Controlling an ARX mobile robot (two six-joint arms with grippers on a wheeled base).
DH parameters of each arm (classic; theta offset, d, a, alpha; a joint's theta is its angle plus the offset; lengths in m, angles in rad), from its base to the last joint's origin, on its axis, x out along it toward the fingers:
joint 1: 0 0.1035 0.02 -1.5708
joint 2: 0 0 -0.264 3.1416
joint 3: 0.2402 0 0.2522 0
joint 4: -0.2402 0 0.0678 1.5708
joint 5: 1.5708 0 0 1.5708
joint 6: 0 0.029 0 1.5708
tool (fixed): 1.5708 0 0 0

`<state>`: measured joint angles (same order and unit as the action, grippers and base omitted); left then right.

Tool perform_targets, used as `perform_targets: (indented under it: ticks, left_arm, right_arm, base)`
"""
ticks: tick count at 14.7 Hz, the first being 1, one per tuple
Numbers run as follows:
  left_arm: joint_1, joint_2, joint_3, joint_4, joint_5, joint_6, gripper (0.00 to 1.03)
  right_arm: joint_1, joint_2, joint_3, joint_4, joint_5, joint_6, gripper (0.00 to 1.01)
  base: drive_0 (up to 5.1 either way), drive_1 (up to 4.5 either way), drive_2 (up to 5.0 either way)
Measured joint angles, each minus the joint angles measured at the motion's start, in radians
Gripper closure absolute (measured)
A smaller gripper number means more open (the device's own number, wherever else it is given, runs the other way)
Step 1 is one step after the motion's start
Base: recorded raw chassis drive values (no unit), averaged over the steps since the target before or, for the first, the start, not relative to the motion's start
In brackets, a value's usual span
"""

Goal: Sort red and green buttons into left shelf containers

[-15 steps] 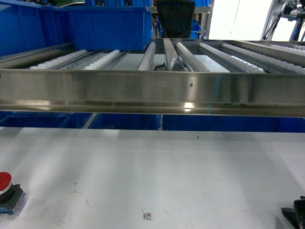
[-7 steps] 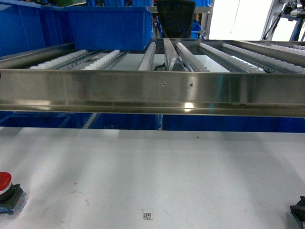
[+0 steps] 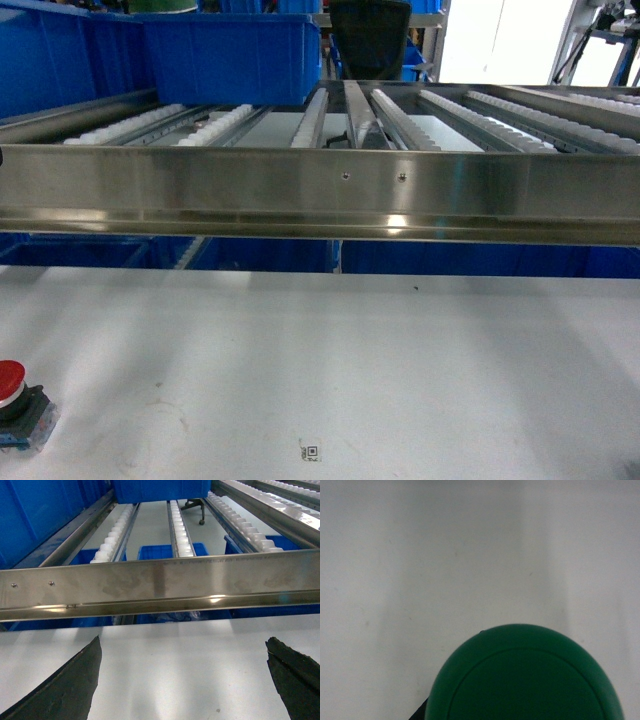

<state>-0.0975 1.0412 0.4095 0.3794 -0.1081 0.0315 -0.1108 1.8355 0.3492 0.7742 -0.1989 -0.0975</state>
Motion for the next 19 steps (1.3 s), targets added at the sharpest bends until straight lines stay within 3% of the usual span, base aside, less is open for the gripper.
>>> perform_targets:
  ticks: [2, 5, 7, 9, 14, 19]
  left_arm:
    - [0.0, 0.0, 0.0, 0.0, 0.0, 0.0, 0.05]
    - [0.0, 0.0, 0.0, 0.0, 0.0, 0.0, 0.05]
    - [0.0, 0.0, 0.0, 0.0, 0.0, 0.0, 0.05]
    - [0.0, 0.0, 0.0, 0.0, 0.0, 0.0, 0.05]
    - [0.0, 0.066, -0.021, -0.013, -0.072, -0.051, 0.05]
    - [-0.002, 0.278, -0.029, 0.151, -0.099, -0.056, 0.05]
  right_arm:
    - [-0.05, -0.289, -0.113, -0.007, -0.042, -0.018, 0.74]
    - [-0.138, -0.733, -0.23, -0.237, -0.127, -0.015, 0.74]
    - [-0.193, -1.168, -0.255, -0.539, -0.198, 0.023, 0.74]
    - [-0.2, -1.528, -0.307, -0.861, -0.24, 0.022, 0.74]
    - [-0.204, -1.601, -0.3, -0.883, -0.238, 0.019, 0.74]
    - [-0.204, -1.601, -0.3, -0.883, -0.238, 0.019, 0.74]
  base:
    - [0.0, 0.0, 0.0]
    - [0.0, 0.0, 0.0]
    - [0.0, 0.0, 0.0]
    - [0.0, 0.0, 0.0]
    - [0.0, 0.0, 0.0]
    - [0.0, 0.0, 0.0]
